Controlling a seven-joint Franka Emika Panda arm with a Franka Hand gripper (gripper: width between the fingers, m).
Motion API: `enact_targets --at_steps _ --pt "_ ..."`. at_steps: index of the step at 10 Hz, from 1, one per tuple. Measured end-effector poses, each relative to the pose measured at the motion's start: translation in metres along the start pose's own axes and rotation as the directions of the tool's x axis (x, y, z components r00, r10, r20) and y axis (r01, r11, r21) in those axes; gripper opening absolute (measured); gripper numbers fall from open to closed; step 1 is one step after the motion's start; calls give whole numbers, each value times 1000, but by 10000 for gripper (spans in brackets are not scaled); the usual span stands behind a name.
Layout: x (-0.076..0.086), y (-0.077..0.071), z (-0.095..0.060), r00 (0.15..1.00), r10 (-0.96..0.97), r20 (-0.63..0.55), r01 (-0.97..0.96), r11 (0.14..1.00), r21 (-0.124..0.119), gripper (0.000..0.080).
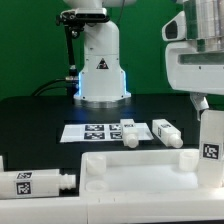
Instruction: Assemble desk
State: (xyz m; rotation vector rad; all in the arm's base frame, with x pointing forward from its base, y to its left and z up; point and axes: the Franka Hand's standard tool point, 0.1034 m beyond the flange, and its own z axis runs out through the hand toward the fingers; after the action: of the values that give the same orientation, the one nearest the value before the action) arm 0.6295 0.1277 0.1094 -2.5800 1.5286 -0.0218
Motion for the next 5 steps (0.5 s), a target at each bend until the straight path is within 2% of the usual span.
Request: enact_targets --at_steps 1,2,3,4,5 --pt "2 1 0 994 -107 -11 107 994 -8 649" --pt "10 3 -2 942 -332 -46 330 943 -42 649" --pt "16 -3 -7 851 -518 -84 513 855 -78 649" --pt "15 -9 -6 807 -576 -127 573 817 -67 649" --pt "13 -7 -5 829 -547 -118 543 837 -63 649"
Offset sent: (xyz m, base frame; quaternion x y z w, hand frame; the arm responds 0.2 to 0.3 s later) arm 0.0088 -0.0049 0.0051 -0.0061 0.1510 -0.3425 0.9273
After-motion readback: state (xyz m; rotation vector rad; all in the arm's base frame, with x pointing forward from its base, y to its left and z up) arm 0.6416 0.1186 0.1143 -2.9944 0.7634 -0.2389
